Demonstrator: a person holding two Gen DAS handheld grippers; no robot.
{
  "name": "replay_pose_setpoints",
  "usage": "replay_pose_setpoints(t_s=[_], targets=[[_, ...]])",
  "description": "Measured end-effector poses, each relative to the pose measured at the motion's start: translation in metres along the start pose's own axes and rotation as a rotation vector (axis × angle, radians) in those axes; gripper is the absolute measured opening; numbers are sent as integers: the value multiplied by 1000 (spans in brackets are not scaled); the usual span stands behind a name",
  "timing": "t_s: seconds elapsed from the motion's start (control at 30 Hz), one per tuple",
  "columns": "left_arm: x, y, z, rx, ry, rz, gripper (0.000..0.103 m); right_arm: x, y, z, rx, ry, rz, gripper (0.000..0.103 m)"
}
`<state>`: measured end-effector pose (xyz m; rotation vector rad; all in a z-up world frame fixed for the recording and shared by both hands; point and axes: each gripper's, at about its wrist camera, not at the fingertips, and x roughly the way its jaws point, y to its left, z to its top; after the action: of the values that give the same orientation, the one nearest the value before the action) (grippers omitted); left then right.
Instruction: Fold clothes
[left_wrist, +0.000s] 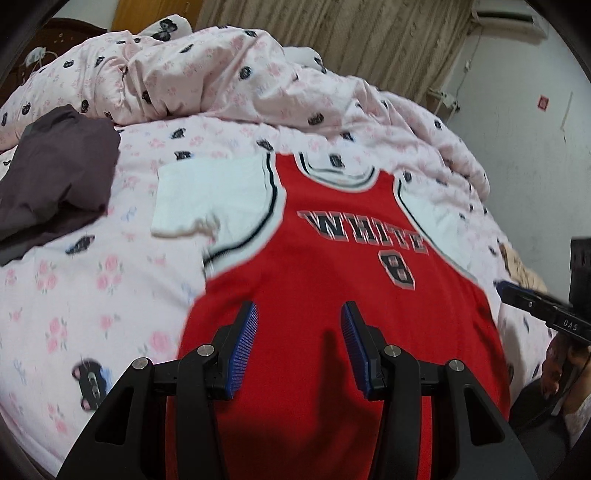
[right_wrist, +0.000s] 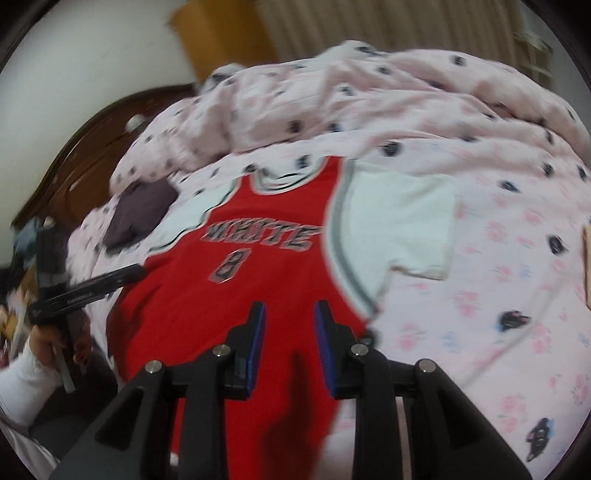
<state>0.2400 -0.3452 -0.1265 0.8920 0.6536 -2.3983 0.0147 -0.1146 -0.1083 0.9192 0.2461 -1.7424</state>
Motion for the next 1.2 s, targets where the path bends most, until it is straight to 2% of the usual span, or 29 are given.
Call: replay_pose_setpoints(t_s=[0.17, 0.4, 0.63, 0.73, 0.83, 0.9, 1.03, 1.2], targets=[[2, 1, -14, 18, 38, 26, 42, 15, 24, -15, -76, 83, -21, 28], [-10, 13, -38, -43, 70, 9, 42, 30, 30, -49, -37, 268, -103, 31], [-28, 6, -54, 8, 58, 81, 42, 21, 28, -60, 31, 300, -124, 37], [-40, 7, -51, -2, 6, 95, 42, 15, 29, -58, 31, 280, -113, 38], [-48, 14, -29, -33, -65, 77, 42, 7, 30, -53, 32, 228, -77, 38], [-48, 25, -10, -85, -85, 49, 43, 4, 32, -50, 29, 195, -64, 38], [-39, 59, 26, -250, -111, -34, 43, 5, 35, -45, 24, 174, -46, 38], [-5, 103, 49, -442, -74, -80, 43, 11, 34, -46, 22, 185, -48, 38]])
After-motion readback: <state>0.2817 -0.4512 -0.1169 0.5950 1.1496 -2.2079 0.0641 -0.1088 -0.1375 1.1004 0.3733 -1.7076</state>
